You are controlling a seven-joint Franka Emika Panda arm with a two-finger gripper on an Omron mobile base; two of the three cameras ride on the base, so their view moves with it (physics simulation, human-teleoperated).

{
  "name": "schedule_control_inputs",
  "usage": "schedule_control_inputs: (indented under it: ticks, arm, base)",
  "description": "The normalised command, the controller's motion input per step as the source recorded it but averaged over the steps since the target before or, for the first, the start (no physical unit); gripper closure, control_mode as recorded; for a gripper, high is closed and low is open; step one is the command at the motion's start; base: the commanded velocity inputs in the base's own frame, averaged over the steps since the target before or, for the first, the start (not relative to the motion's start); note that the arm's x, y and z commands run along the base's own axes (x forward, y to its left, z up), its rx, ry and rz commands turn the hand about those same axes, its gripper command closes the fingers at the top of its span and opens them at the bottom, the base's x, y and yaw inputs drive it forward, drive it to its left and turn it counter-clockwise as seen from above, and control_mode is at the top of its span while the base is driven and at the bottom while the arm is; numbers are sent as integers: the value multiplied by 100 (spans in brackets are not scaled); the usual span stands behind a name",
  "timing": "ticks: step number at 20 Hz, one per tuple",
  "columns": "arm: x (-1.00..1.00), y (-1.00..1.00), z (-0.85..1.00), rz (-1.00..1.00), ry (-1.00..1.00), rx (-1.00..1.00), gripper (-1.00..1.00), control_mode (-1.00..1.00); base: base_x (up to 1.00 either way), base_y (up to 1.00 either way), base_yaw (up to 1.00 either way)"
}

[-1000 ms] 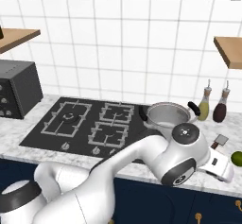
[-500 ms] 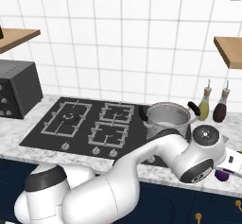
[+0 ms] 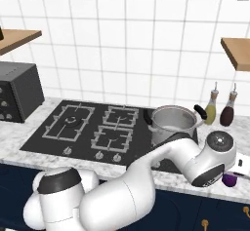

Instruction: Put the eggplant and lime in the pot. Retrieve the spatula and lightly stir the vegetables in the pot.

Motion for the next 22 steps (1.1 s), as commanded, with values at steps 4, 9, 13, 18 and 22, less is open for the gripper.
schedule_control_inputs:
  ticks: [4, 9, 13, 18, 22]
  arm:
    - [25, -15, -39, 4, 1, 0, -100, -100]
    - [26, -29, -14, 2, 9, 0, -100, -100]
    - [27, -34, -5, 2, 14, 0, -100, -100]
    - [19, -16, -9, 1, 10, 1, -100, -100]
    - [5, -3, -21, 2, 2, 6, -100, -100]
  base:
    - [0, 0, 0]
    - [0, 0, 0]
    - [0, 0, 0]
    - [0, 0, 0]
    - [0, 0, 0]
